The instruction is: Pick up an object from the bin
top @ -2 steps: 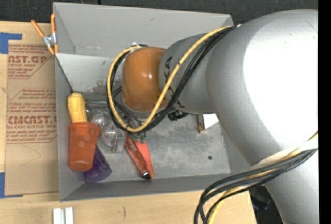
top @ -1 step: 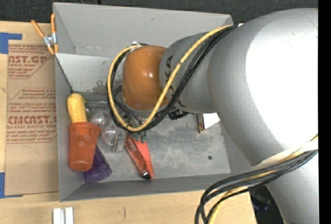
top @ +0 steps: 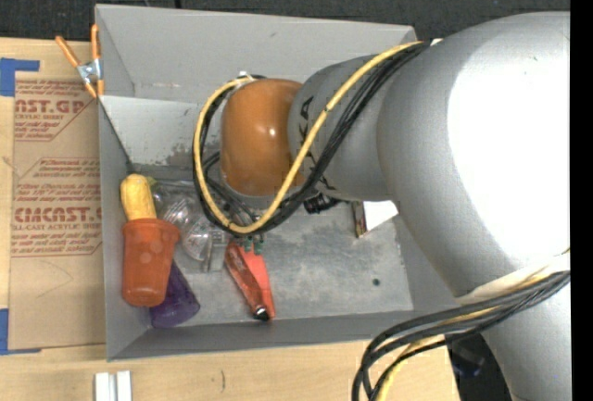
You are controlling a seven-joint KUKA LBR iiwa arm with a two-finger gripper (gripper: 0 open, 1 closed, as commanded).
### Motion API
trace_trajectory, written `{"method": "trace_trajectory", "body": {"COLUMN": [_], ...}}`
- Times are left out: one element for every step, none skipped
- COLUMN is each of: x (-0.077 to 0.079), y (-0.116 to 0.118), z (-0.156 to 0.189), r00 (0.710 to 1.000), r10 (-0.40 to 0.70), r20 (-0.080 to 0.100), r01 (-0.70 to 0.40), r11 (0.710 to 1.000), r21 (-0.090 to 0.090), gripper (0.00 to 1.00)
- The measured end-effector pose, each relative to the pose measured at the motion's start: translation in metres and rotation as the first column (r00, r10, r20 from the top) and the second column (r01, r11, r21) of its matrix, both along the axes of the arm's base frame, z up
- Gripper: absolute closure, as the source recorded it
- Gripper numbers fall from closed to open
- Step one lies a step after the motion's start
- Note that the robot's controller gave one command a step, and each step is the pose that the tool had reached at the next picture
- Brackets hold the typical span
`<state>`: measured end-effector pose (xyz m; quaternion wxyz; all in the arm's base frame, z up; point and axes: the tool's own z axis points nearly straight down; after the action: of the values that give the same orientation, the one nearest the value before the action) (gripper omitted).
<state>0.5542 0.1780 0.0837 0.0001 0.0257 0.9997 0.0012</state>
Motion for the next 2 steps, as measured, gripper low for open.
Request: {"method": "trace_trajectory", "body": {"x": [-0.001,0.001], "y": [0.000,0.000], "z": [0.022,0.042], "r00": [1.000,1.000], "r10": [0.000,0.000], "r20": [-0.004,0.004], "r01": [0.000,0.000], "r11": [1.000,1.000], "r21": [-0.001,0.002], "gripper": [1.00,1.00]}}
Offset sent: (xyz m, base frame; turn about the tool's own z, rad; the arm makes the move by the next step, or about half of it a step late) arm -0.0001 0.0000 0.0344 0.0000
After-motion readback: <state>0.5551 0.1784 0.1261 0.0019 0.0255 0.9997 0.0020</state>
